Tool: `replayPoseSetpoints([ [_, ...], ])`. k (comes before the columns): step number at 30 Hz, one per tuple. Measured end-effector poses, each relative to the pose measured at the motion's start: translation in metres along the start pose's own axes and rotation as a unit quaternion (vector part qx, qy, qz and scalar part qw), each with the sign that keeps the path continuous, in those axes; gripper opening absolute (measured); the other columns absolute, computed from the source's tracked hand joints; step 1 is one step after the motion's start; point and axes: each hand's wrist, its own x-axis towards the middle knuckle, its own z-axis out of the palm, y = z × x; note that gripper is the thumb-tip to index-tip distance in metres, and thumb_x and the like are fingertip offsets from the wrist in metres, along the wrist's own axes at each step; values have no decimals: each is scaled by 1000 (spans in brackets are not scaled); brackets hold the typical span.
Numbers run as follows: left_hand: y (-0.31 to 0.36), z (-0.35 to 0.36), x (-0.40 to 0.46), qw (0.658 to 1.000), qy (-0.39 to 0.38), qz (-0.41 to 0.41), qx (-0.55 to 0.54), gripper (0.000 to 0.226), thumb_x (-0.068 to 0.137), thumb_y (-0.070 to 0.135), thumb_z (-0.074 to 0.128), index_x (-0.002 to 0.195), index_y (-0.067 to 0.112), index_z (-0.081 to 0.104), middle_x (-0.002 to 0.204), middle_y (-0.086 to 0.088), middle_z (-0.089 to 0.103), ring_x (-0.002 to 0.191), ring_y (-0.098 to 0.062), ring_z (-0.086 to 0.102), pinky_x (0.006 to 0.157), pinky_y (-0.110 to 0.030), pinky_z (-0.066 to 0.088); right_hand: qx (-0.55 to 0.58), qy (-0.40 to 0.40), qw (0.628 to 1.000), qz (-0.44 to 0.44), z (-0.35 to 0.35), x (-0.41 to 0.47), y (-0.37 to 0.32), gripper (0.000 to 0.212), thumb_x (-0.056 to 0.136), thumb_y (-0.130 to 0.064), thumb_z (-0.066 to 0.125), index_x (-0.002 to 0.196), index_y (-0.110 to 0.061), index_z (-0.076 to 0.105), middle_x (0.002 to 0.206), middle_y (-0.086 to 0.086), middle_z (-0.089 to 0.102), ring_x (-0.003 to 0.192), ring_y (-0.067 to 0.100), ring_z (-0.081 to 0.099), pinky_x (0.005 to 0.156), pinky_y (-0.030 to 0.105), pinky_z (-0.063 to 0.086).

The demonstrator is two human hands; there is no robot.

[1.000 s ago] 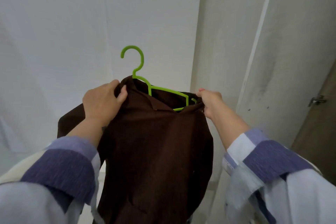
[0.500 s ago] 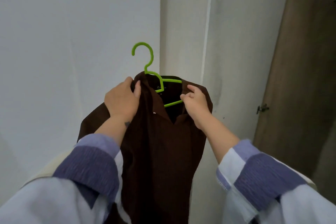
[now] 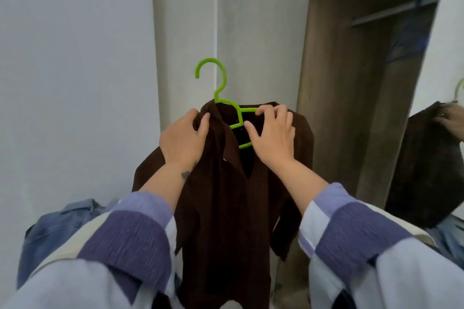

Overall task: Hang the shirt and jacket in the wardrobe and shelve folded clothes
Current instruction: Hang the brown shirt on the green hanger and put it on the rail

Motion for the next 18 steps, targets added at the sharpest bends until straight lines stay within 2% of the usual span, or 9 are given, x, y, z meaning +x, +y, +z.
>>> replayPoseSetpoints([
  [3,15,10,-2,999,-21,-2,-24,40,95,52,38,79,16,49,58,4,45,60,-23,42,55,-30,27,-24,21,999,-32,-9,6,7,32,90,-47,51,109,-22,53,111,2,46,105,25,44,81,40,41],
  [6,28,21,-10,997,-42,19,-59,38,95,51,39,76,18,45,62,0,50,67,-30,54,56,-31,28,-67,27,995,-71,-16,8,6,33,91,-48,49,114,-26,56,111,-1,53,104,25,46,80,41,42],
  [10,38,33,-19,991,-67,58,-103,38,96,52,36,84,20,52,72,-5,61,75,-30,59,60,-31,32,-112,-2,992,-59,-25,13,17,19,96,-33,45,109,-27,57,102,-6,66,102,26,48,80,41,36],
  [14,46,41,-14,985,-72,21,-153,38,99,46,34,84,22,58,82,-8,65,83,-33,59,64,-30,32,-151,12,987,-60,-34,14,33,13,96,-24,44,102,-25,56,91,-3,66,96,26,46,73,36,25],
  [16,50,47,-9,986,-76,13,-146,39,99,46,33,91,22,63,90,-10,68,88,-35,59,66,-32,35,-187,30,980,-61,-40,13,41,16,95,-19,45,102,-27,56,92,-5,66,96,24,46,73,34,22],
  [18,51,53,-6,987,-85,18,-137,40,99,46,32,98,24,65,95,-10,69,90,-36,60,71,-35,41,-200,38,977,-64,-46,11,49,30,90,-8,46,109,-30,56,95,-6,67,95,24,48,73,33,20],
])
